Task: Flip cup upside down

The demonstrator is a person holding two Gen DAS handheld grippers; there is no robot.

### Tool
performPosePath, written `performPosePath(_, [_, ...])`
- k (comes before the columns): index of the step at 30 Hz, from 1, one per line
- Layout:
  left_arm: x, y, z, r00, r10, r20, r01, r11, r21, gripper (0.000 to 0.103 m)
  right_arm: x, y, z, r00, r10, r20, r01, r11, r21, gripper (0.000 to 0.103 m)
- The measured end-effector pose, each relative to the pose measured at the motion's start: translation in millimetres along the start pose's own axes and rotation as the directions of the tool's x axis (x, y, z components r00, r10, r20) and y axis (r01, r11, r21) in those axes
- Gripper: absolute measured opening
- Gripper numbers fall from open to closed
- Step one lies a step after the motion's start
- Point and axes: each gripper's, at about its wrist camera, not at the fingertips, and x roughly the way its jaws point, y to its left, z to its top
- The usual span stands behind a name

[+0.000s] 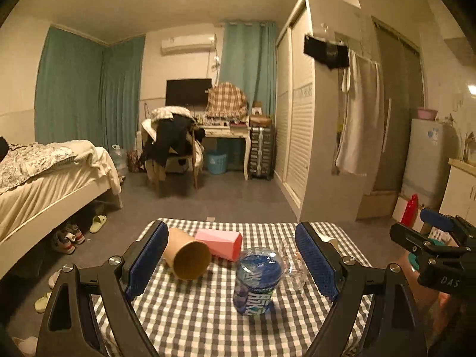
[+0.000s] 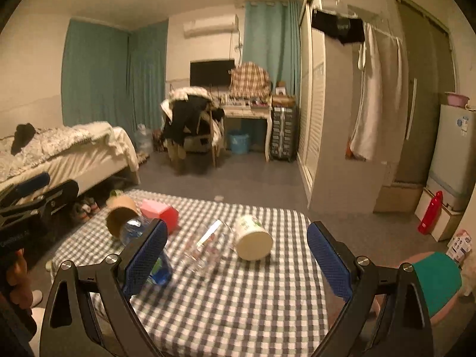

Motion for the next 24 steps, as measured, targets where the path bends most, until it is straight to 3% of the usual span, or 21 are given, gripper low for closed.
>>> performPosePath(7, [-18.4, 17.5, -26.2, 1.0, 0.017, 0.022, -0.016, 0.998, -0.068, 0.09, -10.7, 38.1, -12.9, 0.998, 0.012, 0.058, -0.009, 0.999, -0.048, 0.095])
performPosePath(14, [-0.7, 27.8, -51.7, 0.999, 0.039, 0.02, -0.038, 0.998, -0.041, 0.095, 18.3, 63.2, -50.3, 0.999, 0.039, -0.017, -0.04, 0.999, -0.022, 0.101])
performPosePath(17, [10.2, 34.3, -59.4, 0.999, 0.042, -0.002, -0.042, 0.998, -0.045, 0.101, 30.6, 66.7, -56.6, 0.999, 0.023, -0.031, -0.024, 0.999, -0.036, 0.101])
performPosePath(24, [23.4, 37.0, -72.6, 0.995, 0.094, -0.027, -0.095, 0.995, -0.009, 0.102, 51.5, 62.0, -65.1, 0.998, -0.018, -0.053, 0.018, 1.0, -0.013, 0.103])
